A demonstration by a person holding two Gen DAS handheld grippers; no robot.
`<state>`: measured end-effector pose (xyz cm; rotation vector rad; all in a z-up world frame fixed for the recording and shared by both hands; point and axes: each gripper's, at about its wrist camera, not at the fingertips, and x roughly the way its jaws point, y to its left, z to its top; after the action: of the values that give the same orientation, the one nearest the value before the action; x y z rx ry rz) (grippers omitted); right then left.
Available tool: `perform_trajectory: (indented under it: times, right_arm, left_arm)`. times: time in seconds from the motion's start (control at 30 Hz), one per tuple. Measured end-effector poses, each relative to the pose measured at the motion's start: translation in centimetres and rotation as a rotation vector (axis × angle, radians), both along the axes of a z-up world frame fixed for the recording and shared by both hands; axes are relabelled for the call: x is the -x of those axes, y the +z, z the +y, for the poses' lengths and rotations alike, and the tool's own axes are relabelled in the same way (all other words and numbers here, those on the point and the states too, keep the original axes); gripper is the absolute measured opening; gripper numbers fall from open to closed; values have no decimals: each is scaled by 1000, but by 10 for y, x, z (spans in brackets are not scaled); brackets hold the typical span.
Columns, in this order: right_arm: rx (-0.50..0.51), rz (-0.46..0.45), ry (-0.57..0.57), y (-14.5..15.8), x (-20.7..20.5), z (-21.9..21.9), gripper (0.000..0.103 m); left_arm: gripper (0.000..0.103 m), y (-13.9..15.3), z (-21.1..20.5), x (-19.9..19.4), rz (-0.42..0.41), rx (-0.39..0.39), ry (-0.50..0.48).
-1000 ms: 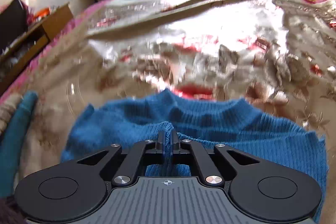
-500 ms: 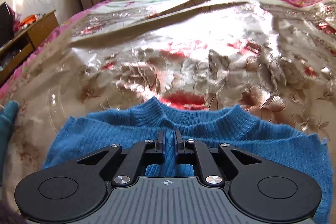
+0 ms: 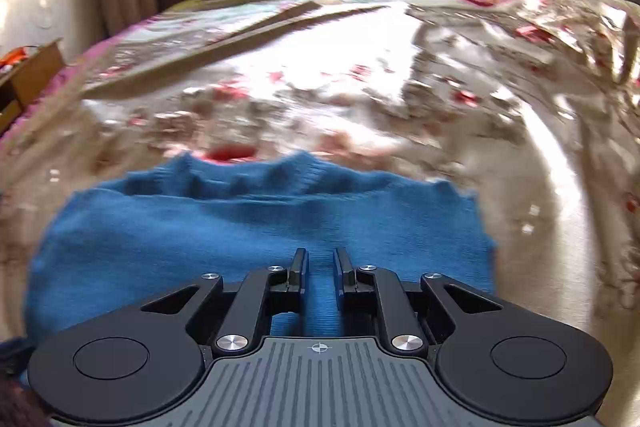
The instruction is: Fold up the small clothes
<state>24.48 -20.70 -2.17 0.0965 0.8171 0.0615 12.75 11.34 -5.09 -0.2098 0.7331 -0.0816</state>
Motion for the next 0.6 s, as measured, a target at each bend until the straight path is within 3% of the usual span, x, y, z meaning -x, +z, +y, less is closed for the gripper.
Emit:
perform_trajectory:
  times: [0.13,0.27,0.43,0.6]
  right_arm:
    - [-87,3,-53,5,-2,-22,15]
    - [-98,-38,-17,17,8,-17,17]
    - [-76,40,-15,1,5,-14,17]
    - [-109,2,18,16,11,-1,20]
  left_arm:
    - [33,0,-3,1,-6,-23,1]
    - [33,4,0,5,-5,-2,18]
    - [33,4,-1,7,15,-30,28]
    - [34,5,1,12,37,-21,50]
